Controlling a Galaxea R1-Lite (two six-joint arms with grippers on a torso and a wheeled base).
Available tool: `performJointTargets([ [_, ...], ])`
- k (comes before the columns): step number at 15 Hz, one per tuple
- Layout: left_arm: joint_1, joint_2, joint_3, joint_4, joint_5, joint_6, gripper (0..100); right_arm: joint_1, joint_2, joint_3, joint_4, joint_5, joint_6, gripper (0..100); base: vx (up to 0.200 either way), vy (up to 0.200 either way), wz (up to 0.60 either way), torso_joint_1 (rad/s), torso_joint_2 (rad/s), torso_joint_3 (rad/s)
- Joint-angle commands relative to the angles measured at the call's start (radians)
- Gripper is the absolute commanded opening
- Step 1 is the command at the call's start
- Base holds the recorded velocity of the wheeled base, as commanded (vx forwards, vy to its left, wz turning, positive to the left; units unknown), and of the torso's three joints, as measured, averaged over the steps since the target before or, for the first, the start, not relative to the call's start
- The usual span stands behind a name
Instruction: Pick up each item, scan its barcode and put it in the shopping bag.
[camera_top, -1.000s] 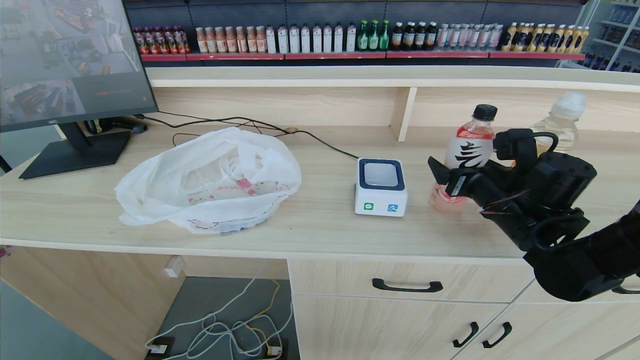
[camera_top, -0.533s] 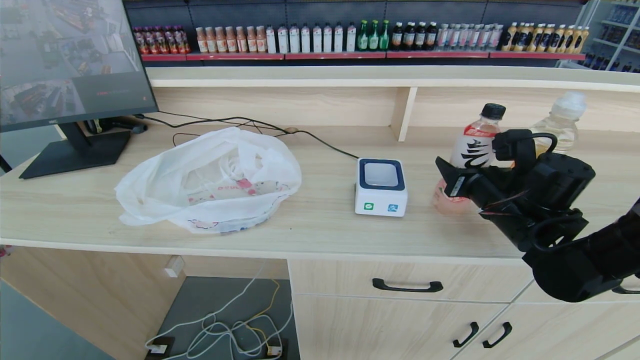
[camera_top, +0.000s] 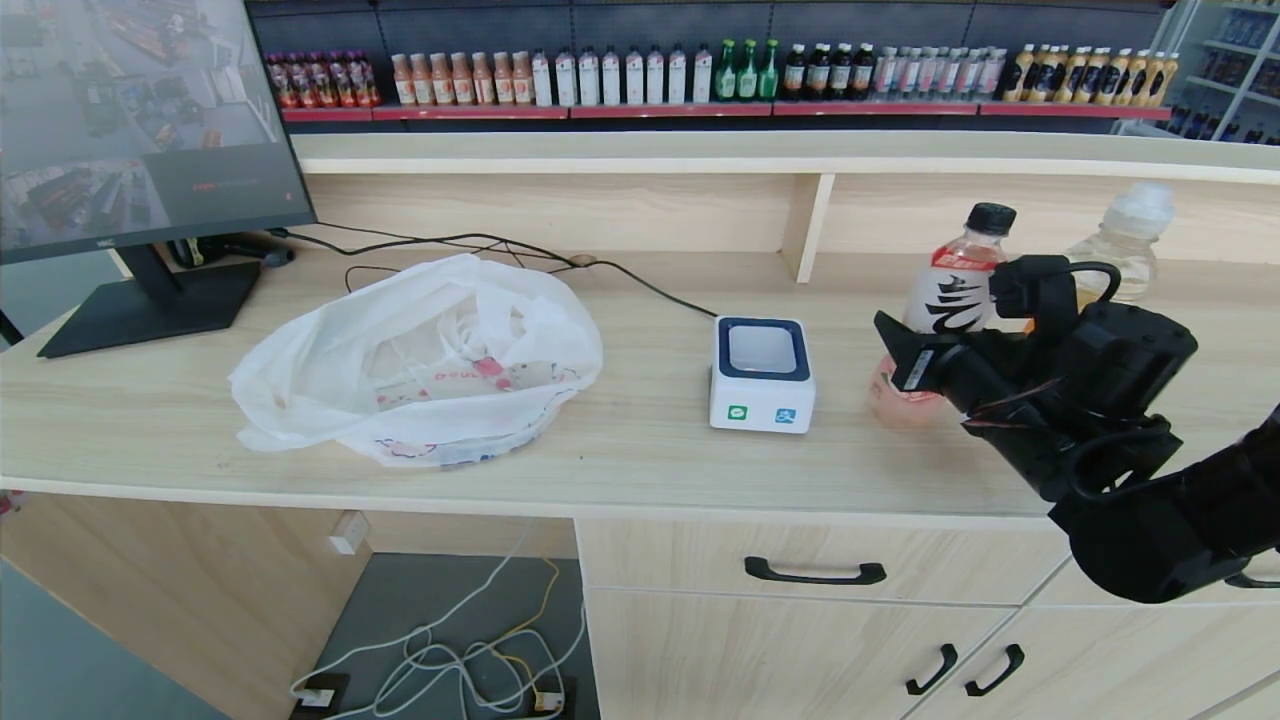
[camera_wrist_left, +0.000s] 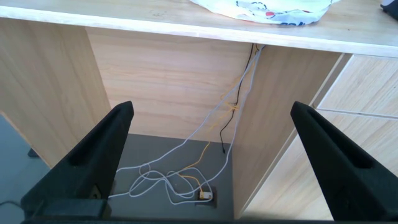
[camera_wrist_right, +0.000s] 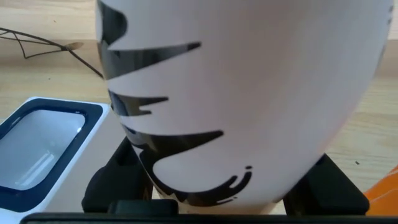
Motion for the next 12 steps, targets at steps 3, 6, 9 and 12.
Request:
performJointTargets([
  [3, 0.000, 0.000, 0.000, 0.000, 0.000, -0.001, 100, 0.015, -0.070, 0.037, -0.006, 0.000, -0.001, 0, 0.000, 0.000, 0.00, 0.000, 0.00, 0.000],
  [6, 0.000, 0.000, 0.000, 0.000, 0.000, -0.001, 100, 0.061, -0.156, 0.118, -0.016, 0.000, -0.004, 0, 0.000, 0.000, 0.00, 0.000, 0.00, 0.000],
  [9, 0.000, 0.000, 0.000, 0.000, 0.000, -0.001, 100, 0.113, -0.283, 0.250, -0.023, 0.000, 0.002, 0, 0.000, 0.000, 0.00, 0.000, 0.00, 0.000],
  [12, 0.000, 0.000, 0.000, 0.000, 0.000, -0.001, 100, 0.119, -0.424, 0.410, -0.023, 0.009, 0.002, 0, 0.000, 0.000, 0.00, 0.000, 0.00, 0.000],
])
